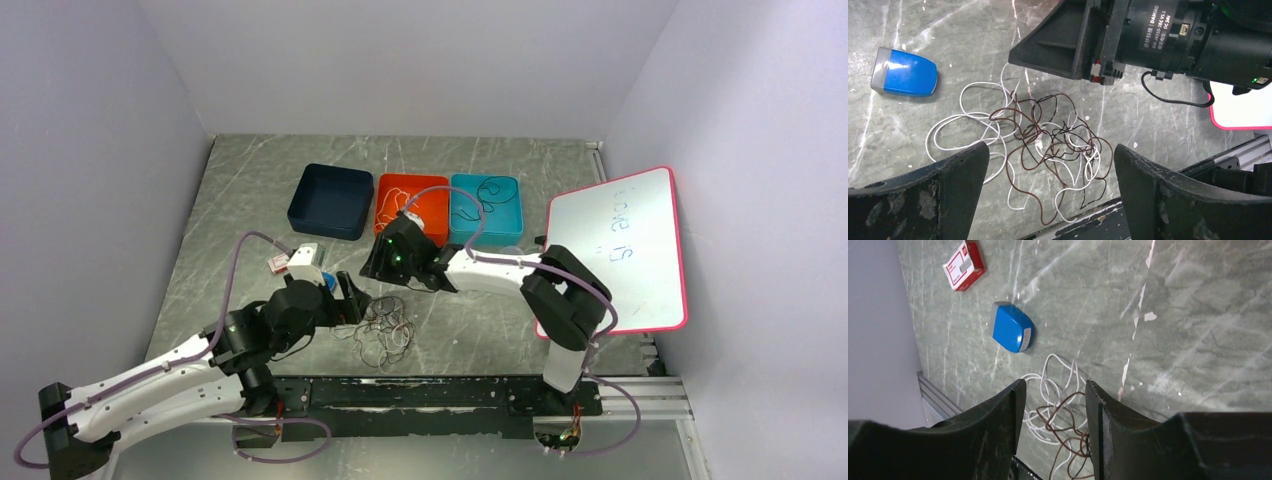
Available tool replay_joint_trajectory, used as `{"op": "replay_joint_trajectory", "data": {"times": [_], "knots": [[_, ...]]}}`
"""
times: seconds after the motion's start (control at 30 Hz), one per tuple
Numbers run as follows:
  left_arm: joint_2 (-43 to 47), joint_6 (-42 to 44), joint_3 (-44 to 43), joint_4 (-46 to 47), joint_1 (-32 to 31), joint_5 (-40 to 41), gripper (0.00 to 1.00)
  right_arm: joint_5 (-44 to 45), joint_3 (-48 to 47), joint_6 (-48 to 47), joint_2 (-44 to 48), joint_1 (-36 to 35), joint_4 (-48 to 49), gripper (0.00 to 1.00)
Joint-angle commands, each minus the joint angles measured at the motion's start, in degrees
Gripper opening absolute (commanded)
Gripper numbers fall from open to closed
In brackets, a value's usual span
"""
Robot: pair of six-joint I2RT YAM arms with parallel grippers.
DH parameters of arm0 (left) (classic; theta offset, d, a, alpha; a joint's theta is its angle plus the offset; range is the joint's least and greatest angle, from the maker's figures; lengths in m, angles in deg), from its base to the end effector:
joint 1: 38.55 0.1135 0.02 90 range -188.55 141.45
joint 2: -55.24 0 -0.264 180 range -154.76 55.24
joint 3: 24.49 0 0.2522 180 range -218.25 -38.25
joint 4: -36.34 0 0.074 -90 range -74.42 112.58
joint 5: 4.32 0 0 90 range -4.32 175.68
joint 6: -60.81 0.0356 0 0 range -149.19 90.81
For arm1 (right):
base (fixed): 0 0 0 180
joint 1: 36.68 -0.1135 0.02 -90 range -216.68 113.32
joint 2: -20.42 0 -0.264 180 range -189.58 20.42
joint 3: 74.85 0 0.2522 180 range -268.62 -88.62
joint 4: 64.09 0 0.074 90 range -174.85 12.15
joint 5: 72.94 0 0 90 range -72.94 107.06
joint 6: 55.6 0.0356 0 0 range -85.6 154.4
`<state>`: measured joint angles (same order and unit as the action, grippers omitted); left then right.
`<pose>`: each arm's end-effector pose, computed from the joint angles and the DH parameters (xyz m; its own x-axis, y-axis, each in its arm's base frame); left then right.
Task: Untangle the cables
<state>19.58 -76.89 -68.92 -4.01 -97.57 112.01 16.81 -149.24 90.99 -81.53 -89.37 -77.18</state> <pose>0.0882 -0.1162 0.2504 -0.6059 -0.2787 -0.7451 0.1869 0.8606 -0.4738 0.2311 0.3034 0.1837 -0.8830 0.2185 -0.4154 -0.1094 0.7648 0.6349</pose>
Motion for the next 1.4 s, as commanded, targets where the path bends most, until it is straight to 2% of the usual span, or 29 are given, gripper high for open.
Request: {"op": "replay_joint_trajectory", "data": {"times": [0.0,0.1,0.3,0.6,0.77,0.9,1.07,1.3,1.37], "knots": [[-0.88,0.53,-1.01,0.67,0.05,0.89,1.0,1.25,-2.94,0.44,-3.12,-0.14,1.13,0.5],[-2.08,-1.44,-1.54,-0.26,0.05,3.53,0.99,1.4,-3.65,0.35,-4.71,-0.29,1.01,0.47],[-3.89,0.81,-2.66,-0.07,-0.02,4.31,0.99,-0.57,-5.19,-0.44,-6.8,-0.64,0.43,0.39],[-4.48,0.37,-2.84,0.61,0.05,3.06,0.99,-0.16,-4.78,-2.34,-4.69,-0.77,0.84,0.1],[-2.0,0.07,-2.61,1.27,0.05,2.98,0.99,1.53,-5.01,-6.62,1.34,-1.19,-0.59,0.0],[2.74,4.2,-0.45,6.42,0.01,2.68,0.99,1.02,-5.26,-8.74,7.0,-1.26,-3.52,0.0],[6.7,13.4,1.94,14.24,0.04,2.62,0.99,-2.19,-8.85,-12.1,11.92,-1.34,-11.54,0.0],[6.55,24.55,4.29,25.32,0.04,-0.3,1.0,-4.88,-10.78,-12.26,18.85,-1.36,-15.77,0.0],[6.44,28.37,5.1,28.44,0.04,-1.07,0.95,-5.13,-11.25,-11.75,20.52,-1.36,-16.18,0.0]]}}
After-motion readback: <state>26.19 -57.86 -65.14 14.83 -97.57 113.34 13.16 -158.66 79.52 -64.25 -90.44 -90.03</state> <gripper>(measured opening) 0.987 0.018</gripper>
